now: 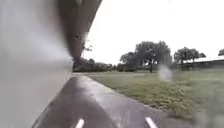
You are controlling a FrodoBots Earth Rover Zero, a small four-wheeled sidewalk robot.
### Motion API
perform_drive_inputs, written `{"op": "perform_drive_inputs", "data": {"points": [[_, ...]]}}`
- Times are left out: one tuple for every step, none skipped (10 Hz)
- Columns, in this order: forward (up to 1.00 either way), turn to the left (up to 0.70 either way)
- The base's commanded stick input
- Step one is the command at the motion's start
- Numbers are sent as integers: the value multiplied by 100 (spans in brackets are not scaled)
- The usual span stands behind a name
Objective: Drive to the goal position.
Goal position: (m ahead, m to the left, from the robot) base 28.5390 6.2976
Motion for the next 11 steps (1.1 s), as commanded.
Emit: {"op": "perform_drive_inputs", "data": {"points": [[85, 34], [85, 34], [85, 34], [85, 34], [85, 23], [85, 7], [85, 0], [85, 0], [85, 0], [85, 0], [85, 0]]}}
